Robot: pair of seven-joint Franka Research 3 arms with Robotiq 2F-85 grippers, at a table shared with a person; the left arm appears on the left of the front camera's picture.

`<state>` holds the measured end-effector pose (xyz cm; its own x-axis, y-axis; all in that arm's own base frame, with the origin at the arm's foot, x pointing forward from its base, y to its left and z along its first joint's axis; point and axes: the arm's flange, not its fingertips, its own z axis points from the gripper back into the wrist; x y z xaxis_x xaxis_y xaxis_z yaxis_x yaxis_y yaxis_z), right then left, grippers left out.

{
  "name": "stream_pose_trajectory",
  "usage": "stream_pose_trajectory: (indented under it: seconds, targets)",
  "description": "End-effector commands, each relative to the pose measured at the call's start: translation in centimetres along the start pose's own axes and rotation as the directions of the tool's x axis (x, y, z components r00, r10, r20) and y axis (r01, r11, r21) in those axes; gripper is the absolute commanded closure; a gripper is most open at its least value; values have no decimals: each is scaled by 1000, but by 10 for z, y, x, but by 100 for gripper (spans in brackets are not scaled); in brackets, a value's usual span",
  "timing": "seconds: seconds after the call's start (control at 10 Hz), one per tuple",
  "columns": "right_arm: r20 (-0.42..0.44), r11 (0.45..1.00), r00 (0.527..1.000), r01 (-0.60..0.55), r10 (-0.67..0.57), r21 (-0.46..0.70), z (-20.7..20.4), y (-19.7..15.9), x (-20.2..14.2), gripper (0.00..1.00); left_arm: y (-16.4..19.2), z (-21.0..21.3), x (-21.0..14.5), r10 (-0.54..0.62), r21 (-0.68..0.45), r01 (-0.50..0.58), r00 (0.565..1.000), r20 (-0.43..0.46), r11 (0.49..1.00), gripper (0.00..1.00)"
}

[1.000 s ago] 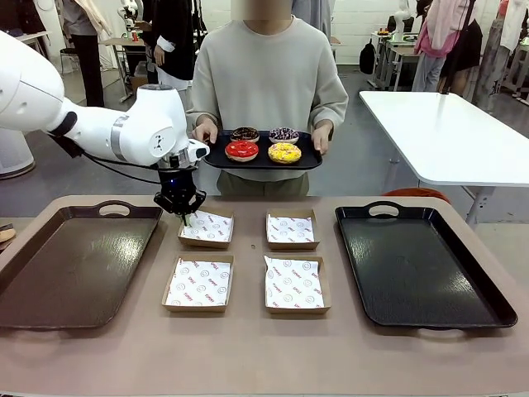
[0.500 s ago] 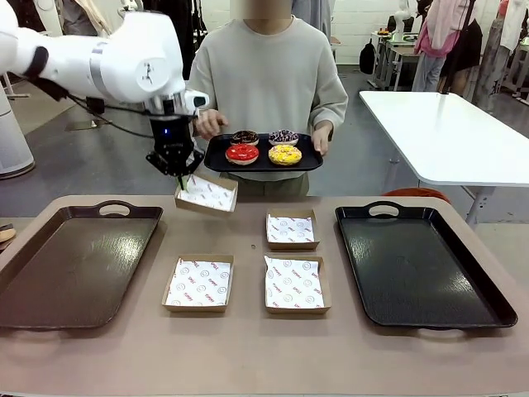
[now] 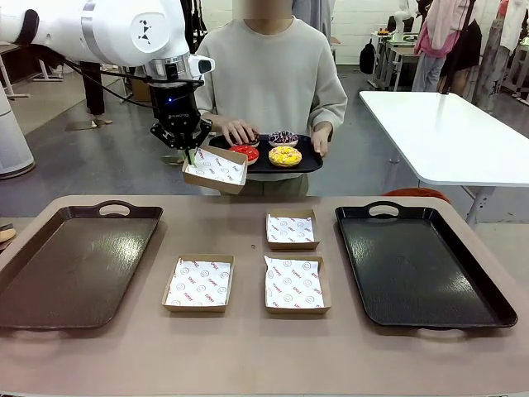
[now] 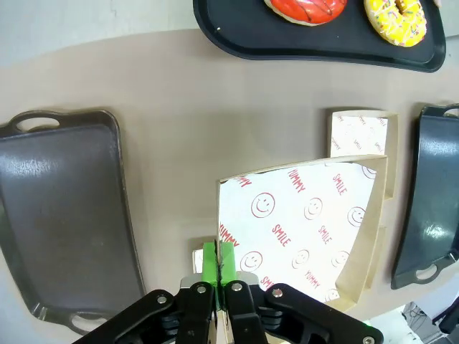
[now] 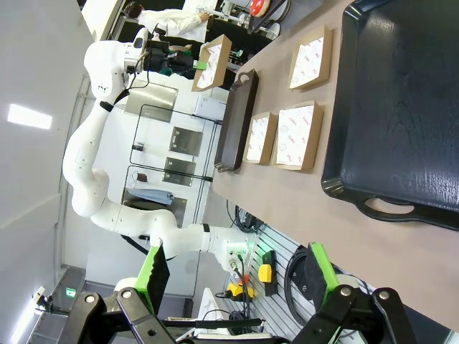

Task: Individually package the donuts and arrange them on the tray.
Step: Pick up one Paper togo box, then place the picked Paper togo box on the Handle tray while simultaneously picking up another Paper togo box from the table with the other hand.

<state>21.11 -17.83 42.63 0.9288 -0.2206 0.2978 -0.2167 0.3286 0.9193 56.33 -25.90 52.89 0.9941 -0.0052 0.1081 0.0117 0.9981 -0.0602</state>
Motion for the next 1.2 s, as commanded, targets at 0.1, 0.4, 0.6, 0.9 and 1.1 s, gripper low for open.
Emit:
stream_pose_trajectory:
  seconds: [0.1, 0.4, 0.6, 0.9, 1.1]
  targets:
    - [1, 1000, 1000, -16, 16, 11, 1, -1, -1, 0, 5, -7, 0, 0, 6, 0, 1000, -10, 1000, 100]
    - [1, 1000, 1000, -16, 16, 11, 1, -1, -1, 0, 5, -7, 0, 0, 6, 0, 1000, -10, 1000, 100]
    - [1, 1000, 1000, -16, 16, 11, 1, -1, -1, 0, 5, -7, 0, 0, 6, 0, 1000, -10, 1000, 100]
    - [1, 1000, 1000, -16, 16, 11, 1, -1, -1, 0, 5, -7, 0, 0, 6, 0, 1000, -10, 1000, 100]
    - [1, 1000, 1000, -16, 16, 11, 1, -1, -1, 0, 5, -7, 0, 0, 6, 0, 1000, -10, 1000, 100]
